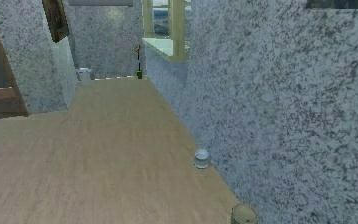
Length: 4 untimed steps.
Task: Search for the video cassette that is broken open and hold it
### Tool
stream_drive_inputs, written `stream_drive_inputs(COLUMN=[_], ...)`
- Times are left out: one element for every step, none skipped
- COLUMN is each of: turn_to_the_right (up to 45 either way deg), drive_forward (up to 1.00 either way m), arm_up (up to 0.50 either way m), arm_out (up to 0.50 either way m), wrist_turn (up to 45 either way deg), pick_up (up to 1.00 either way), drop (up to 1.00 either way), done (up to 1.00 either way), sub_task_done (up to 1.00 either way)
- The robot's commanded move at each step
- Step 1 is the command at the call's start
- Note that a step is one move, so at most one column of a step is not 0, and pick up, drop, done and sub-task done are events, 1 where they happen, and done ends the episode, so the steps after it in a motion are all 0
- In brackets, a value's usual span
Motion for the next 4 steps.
stream_drive_inputs(turn_to_the_right=[0.0,0.0,0.0,0.0], drive_forward=[0.00,0.00,0.00,0.00], arm_up=[0.38,0.00,0.00,0.00], arm_out=[0.00,0.34,0.00,0.00], wrist_turn=[0.0,0.0,45.0,45.0], pick_up=[0.00,0.00,0.00,0.00], drop=[0.00,0.00,0.00,0.00], done=[0.00,0.00,0.00,0.00], sub_task_done=[0.00,0.00,0.00,0.00])
